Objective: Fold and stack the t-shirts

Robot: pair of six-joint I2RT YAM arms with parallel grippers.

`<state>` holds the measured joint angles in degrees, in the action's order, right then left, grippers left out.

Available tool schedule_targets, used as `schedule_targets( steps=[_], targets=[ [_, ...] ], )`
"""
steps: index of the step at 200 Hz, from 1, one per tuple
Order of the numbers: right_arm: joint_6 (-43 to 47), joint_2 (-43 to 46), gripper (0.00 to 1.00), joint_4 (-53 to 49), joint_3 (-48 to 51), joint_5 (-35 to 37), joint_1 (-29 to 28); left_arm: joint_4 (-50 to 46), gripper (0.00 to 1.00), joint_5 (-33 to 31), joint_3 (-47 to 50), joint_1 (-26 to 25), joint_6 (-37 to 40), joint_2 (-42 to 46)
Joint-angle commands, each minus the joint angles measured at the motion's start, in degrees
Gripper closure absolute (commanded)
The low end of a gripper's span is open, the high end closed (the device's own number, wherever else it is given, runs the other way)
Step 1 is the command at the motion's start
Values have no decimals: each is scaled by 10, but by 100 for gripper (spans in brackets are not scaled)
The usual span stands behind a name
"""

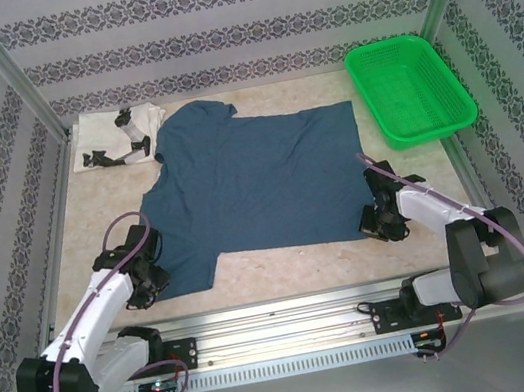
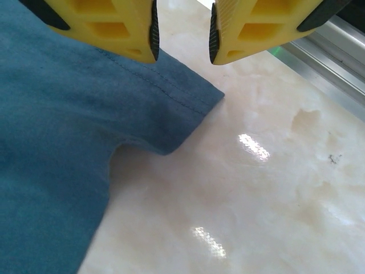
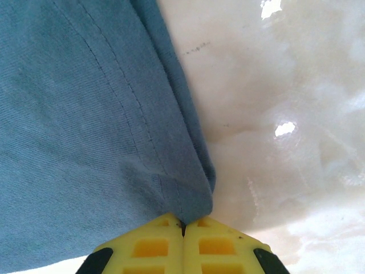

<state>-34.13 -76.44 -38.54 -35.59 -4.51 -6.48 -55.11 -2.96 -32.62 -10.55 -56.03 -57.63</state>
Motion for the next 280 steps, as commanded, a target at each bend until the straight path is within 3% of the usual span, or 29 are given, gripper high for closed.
schedule_targets(
  steps=[1, 33, 166, 180, 208, 247, 280],
  targets=[
    [14, -10, 98, 95, 1, -21, 4, -7, 66, 11, 5, -6, -13, -3],
    [16, -10, 98, 100, 2, -28, 6, 6, 62, -6, 20, -5, -16, -32],
    [15, 12, 100, 98, 12, -25, 9, 121, 65, -34, 50, 25, 22, -53],
    [16, 10, 100, 98, 11, -27, 9, 136, 71, -23, 63, 35, 28, -60],
    [17, 8, 100, 97, 8, -30, 9, 164, 100, 2, 70, 44, 41, -61],
    [19, 30, 100, 87, 5, -34, 8, 158, 100, 34, 74, 48, 71, -12],
    [11, 98, 100, 47, -4, -37, 9, 106, 100, 48, 71, 48, 49, 130]
  ],
)
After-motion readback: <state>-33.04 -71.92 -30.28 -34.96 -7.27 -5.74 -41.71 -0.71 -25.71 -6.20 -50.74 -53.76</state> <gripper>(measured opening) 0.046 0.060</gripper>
